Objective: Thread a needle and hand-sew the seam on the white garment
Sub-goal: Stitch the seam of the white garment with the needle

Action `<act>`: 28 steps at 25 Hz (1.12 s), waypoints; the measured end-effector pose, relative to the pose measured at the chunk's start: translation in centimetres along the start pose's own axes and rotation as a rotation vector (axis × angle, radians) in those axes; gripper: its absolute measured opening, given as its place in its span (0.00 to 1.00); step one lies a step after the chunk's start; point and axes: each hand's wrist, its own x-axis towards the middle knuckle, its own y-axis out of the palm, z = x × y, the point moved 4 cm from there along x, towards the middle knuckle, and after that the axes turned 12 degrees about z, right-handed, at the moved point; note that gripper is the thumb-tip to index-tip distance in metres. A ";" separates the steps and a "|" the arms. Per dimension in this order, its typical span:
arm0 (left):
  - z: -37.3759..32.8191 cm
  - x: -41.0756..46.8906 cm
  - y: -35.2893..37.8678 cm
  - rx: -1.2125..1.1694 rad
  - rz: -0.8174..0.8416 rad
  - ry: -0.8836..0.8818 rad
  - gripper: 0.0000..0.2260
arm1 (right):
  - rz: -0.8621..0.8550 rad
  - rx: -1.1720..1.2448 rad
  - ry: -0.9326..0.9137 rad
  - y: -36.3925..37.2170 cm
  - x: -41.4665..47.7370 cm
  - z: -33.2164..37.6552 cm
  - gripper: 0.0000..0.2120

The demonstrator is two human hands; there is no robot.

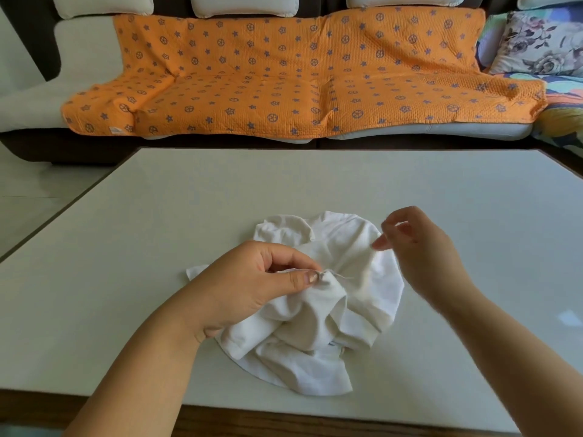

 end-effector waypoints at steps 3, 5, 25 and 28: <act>-0.4 0.1 -0.1 -0.005 -0.036 0.043 0.07 | 0.200 0.317 -0.120 3.8 -3.4 3.9 0.05; -0.6 0.2 0.0 0.009 -0.040 0.053 0.07 | 0.234 0.336 -0.188 4.9 -4.8 4.9 0.05; -1.2 0.2 0.4 0.190 -0.152 0.135 0.04 | 0.308 0.245 -0.104 1.8 -5.5 4.4 0.09; -1.3 0.2 0.3 0.150 -0.147 0.142 0.04 | 0.366 0.229 -0.076 1.7 -5.5 4.4 0.09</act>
